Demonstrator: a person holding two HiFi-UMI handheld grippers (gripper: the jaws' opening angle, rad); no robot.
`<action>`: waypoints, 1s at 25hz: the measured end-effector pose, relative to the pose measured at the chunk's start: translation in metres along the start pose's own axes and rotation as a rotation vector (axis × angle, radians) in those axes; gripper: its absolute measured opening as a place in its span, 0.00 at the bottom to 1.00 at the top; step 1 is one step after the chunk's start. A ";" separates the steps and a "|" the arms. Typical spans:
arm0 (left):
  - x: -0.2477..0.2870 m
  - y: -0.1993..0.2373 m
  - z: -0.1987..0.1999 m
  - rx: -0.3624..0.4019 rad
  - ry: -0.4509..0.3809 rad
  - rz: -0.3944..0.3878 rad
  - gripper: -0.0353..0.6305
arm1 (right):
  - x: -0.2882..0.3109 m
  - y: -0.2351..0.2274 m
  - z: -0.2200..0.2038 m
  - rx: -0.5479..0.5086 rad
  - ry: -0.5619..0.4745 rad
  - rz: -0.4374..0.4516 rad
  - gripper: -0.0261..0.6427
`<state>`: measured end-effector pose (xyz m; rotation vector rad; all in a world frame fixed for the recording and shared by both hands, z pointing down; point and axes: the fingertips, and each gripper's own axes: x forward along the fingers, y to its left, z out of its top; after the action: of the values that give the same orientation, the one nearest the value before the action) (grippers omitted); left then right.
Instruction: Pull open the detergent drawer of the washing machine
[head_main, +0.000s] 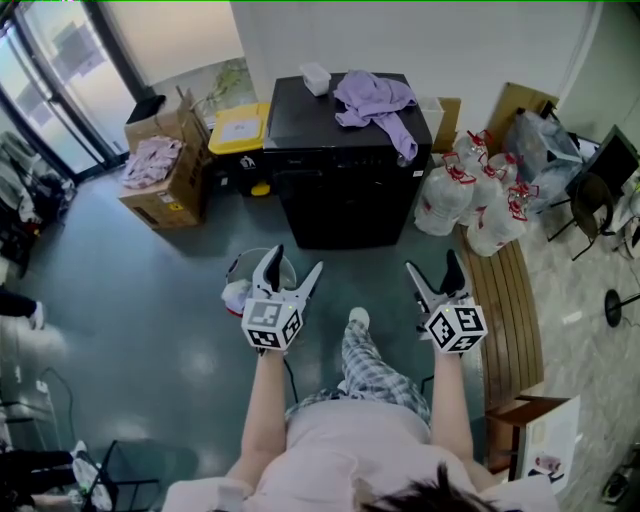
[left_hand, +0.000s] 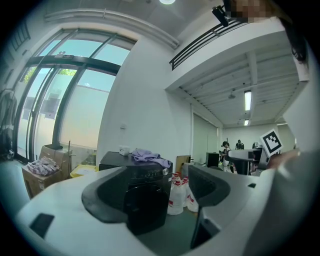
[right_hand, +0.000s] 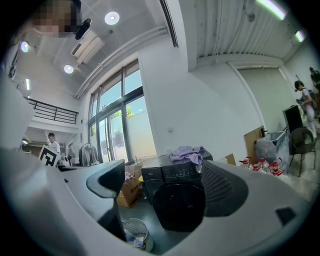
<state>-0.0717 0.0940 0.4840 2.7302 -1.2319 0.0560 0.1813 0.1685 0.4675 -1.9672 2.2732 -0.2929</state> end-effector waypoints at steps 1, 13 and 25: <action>0.005 0.003 -0.001 0.000 0.001 0.001 0.60 | 0.005 -0.001 0.000 -0.004 0.002 0.003 0.74; 0.097 0.059 0.013 0.022 -0.008 0.041 0.60 | 0.112 -0.034 0.010 -0.010 0.001 0.029 0.74; 0.231 0.146 0.027 0.022 0.027 0.102 0.60 | 0.283 -0.081 0.018 -0.019 0.042 0.085 0.74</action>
<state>-0.0284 -0.1764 0.4962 2.6739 -1.3698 0.1173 0.2215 -0.1231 0.4784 -1.8839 2.3868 -0.3075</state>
